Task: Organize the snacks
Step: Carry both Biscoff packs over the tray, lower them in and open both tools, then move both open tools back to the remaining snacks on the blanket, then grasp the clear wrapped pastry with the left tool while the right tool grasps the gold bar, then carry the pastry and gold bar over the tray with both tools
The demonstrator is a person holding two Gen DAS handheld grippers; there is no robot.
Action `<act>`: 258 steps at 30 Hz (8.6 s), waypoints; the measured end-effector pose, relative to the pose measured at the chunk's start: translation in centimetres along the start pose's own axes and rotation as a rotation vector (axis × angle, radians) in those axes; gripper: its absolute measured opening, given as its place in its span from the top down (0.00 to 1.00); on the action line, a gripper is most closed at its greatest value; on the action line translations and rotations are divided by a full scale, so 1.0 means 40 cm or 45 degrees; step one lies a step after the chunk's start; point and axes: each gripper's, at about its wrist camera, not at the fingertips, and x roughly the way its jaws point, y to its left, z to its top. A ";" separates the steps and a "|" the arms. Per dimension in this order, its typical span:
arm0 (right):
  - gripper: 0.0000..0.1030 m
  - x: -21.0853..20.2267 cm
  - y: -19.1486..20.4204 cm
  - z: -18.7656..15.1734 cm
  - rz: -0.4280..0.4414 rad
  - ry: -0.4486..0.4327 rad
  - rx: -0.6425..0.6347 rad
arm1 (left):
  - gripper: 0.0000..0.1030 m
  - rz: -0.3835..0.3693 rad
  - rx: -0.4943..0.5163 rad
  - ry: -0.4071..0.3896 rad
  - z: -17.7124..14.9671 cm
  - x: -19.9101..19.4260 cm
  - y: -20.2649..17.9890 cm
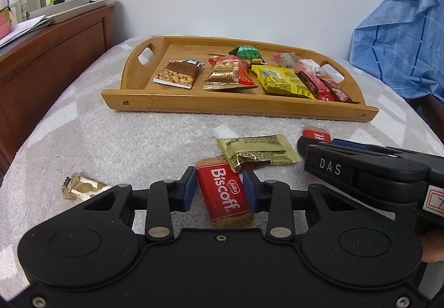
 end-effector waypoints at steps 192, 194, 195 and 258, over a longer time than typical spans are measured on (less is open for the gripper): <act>0.35 -0.068 -0.118 0.003 -0.061 0.057 0.058 | 0.67 -0.045 -0.003 -0.044 0.019 0.022 -0.010; 0.34 -0.079 -0.125 -0.003 -0.037 0.051 0.061 | 0.58 -0.029 0.011 -0.051 0.015 0.013 -0.007; 0.32 -0.084 -0.121 -0.003 -0.027 0.052 0.052 | 0.57 -0.021 0.022 -0.059 0.013 0.007 -0.006; 0.68 0.248 -0.028 0.460 0.362 0.146 0.193 | 0.80 -0.075 -0.097 -0.050 0.503 0.304 0.173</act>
